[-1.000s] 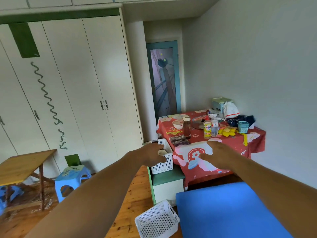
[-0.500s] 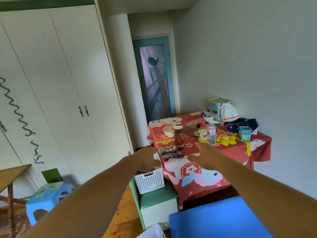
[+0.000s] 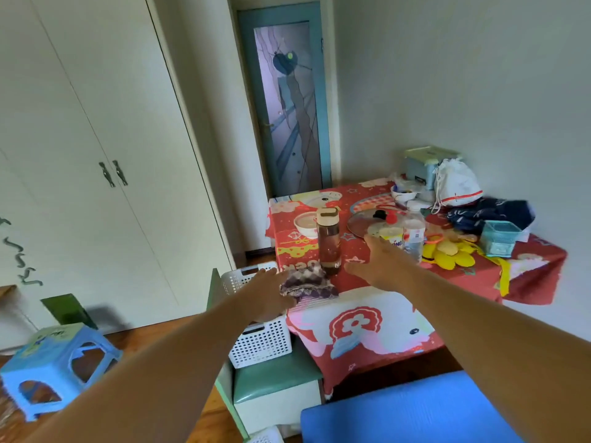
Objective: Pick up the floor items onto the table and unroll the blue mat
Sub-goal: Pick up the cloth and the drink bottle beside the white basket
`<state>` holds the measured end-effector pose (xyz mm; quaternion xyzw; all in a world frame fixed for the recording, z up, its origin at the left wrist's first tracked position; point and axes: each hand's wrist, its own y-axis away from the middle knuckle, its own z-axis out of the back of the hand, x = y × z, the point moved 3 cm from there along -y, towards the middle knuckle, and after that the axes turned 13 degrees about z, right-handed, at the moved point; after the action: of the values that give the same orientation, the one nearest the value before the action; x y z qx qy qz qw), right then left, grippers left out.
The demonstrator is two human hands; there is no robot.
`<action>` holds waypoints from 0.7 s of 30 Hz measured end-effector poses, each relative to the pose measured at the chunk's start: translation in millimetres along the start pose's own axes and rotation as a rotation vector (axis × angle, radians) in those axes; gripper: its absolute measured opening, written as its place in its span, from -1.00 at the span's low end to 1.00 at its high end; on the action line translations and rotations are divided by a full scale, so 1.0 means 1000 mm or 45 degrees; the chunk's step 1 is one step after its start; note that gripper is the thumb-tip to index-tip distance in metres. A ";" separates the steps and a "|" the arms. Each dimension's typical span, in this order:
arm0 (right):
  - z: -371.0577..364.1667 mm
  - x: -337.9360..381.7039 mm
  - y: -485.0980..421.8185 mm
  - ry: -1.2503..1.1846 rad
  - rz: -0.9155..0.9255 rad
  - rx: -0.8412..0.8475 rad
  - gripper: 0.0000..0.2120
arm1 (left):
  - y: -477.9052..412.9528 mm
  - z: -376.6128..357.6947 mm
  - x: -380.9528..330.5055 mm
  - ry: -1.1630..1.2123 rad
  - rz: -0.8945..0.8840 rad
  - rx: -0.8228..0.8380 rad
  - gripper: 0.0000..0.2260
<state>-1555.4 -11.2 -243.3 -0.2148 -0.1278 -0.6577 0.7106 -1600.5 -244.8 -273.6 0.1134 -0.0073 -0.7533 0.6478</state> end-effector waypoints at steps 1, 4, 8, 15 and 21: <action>-0.004 -0.006 -0.006 0.004 0.004 -0.001 -0.13 | -0.008 -0.005 0.001 0.004 0.007 0.010 -0.39; -0.024 -0.024 -0.030 0.043 -0.013 0.084 -0.17 | -0.036 -0.025 0.008 0.023 0.029 0.074 -0.39; -0.042 -0.034 -0.055 0.052 -0.034 0.147 -0.19 | -0.061 -0.037 0.019 0.027 0.055 0.098 -0.39; -0.054 -0.039 -0.104 0.029 -0.079 0.179 -0.16 | -0.115 -0.031 0.030 0.030 0.033 0.163 -0.44; -0.051 -0.051 -0.162 0.041 -0.138 0.068 -0.10 | -0.164 -0.038 0.030 -0.013 -0.060 0.232 -0.43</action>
<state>-1726.4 2.4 -289.5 -0.1779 -0.1452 -0.6949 0.6814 -1757.9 -242.3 -341.5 0.1683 -0.0765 -0.7650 0.6169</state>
